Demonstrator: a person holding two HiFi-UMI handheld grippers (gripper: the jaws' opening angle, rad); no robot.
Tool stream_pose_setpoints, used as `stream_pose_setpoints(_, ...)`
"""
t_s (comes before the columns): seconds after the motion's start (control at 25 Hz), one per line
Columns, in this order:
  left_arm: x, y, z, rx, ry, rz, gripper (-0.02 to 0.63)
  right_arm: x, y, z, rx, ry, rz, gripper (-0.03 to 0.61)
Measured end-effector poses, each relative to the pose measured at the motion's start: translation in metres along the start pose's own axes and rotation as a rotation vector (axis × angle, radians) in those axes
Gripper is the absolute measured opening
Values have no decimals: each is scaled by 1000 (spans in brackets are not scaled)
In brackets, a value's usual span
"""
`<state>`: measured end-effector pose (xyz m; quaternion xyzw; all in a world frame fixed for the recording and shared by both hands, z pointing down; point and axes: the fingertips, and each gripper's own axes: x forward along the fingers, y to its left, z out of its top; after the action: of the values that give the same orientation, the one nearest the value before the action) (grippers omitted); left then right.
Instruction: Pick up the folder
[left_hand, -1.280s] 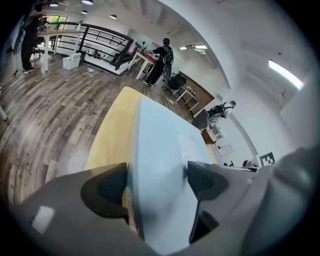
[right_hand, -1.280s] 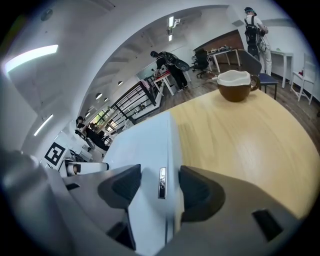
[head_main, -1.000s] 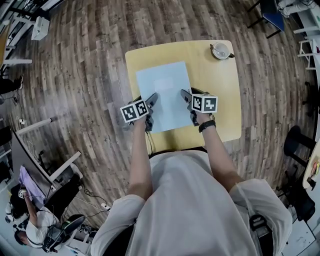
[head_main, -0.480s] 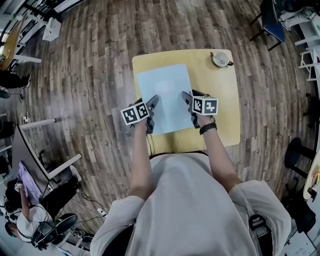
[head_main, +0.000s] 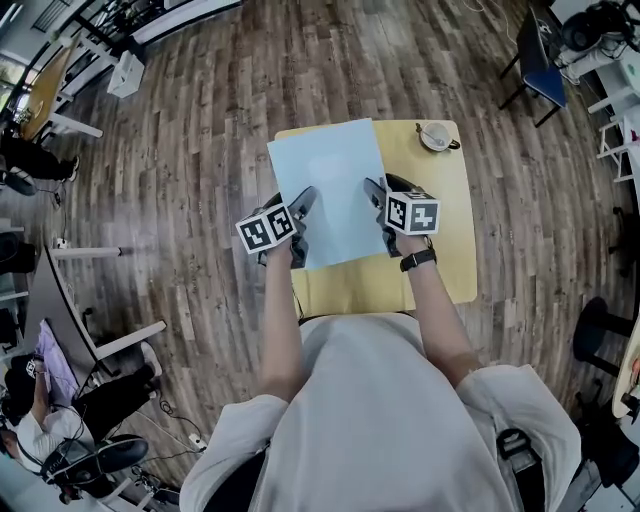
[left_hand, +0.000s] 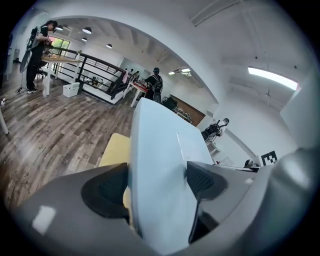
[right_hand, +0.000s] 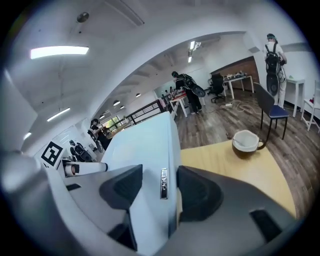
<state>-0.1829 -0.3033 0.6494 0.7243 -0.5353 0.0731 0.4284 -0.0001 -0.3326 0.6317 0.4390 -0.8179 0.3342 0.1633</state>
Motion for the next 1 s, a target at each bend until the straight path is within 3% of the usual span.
stream_pose_setpoints(1.0, -122, -115, 138, 216, -381, -18, 379, -112, 82, 160, -164, -378, 156, 232)
